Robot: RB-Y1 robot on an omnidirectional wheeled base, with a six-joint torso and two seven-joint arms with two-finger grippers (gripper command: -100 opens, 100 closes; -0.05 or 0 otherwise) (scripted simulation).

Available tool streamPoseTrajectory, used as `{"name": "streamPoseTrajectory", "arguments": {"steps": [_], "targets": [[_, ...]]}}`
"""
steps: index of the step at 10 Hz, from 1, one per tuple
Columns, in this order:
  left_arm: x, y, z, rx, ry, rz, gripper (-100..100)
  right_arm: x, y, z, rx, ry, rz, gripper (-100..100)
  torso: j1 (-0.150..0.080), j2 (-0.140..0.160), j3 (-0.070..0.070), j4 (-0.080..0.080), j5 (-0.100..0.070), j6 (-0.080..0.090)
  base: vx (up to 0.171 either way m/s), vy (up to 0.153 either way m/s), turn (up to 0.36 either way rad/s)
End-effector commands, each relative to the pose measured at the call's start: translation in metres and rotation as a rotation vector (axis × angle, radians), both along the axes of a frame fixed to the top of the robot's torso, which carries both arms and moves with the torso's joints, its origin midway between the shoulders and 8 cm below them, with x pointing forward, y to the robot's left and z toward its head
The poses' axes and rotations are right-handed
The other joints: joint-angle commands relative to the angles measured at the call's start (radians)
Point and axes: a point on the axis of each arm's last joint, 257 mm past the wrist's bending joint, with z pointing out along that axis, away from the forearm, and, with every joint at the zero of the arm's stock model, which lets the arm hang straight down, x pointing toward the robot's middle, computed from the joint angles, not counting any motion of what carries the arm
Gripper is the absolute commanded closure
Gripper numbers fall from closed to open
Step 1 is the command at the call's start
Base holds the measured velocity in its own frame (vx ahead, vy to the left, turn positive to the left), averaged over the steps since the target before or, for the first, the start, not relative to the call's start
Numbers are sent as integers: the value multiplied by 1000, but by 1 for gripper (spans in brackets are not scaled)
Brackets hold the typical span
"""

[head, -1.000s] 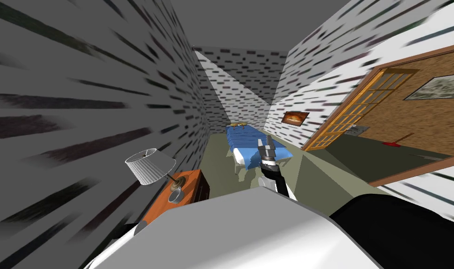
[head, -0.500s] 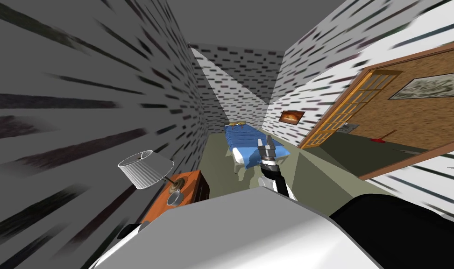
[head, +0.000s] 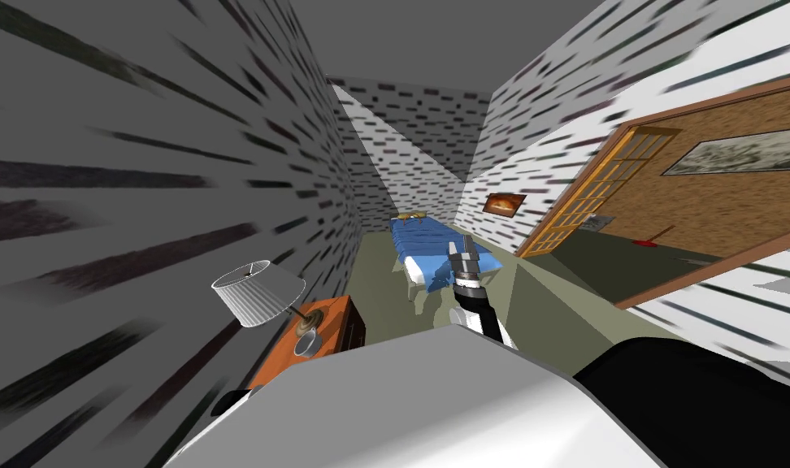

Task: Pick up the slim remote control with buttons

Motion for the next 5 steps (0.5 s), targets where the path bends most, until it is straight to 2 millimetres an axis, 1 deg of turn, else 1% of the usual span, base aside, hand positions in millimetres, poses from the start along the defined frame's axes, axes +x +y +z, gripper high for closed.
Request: {"name": "streamPoseTrajectory", "arguments": {"steps": [1,3,4,5], "targets": [[0,0,0,0,0,0,100,0,0,0,0,0,0,0,0,0,0,0,0,0,0,0,0],[0,0,0,0,-1,-1,100,0,0,0,0,0,0,0,0,0,0,0,0,0,0,0,0],[0,0,0,0,-1,-2,0,0,0,0,0,0,0,0,0,0,0,0,0,0,0,0,0],[2,6,6,1,-1,-13,100,0,0,0,0,0,0,0,0,0,0,0,0,0,20,-43,154]]}}
